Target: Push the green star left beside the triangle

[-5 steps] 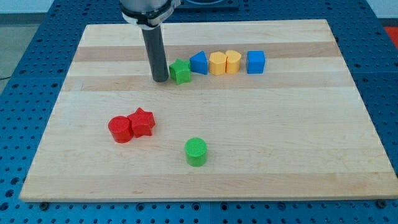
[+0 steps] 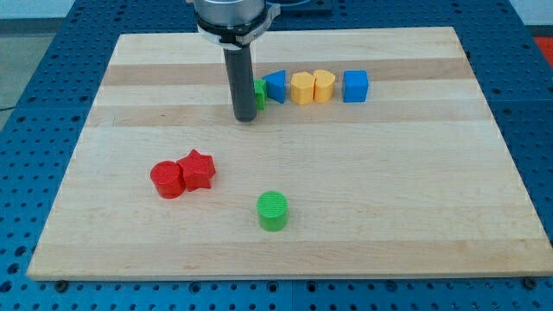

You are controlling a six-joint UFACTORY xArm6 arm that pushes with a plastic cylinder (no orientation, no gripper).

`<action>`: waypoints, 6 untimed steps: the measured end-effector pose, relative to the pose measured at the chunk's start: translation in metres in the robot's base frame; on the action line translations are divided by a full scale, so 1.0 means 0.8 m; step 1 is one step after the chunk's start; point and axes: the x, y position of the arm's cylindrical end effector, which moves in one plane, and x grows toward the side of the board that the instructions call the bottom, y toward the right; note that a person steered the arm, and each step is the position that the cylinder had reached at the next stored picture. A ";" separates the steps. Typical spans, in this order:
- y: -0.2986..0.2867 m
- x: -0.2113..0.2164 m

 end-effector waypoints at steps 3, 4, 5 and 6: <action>-0.047 -0.025; -0.064 -0.012; 0.009 0.044; 0.127 0.090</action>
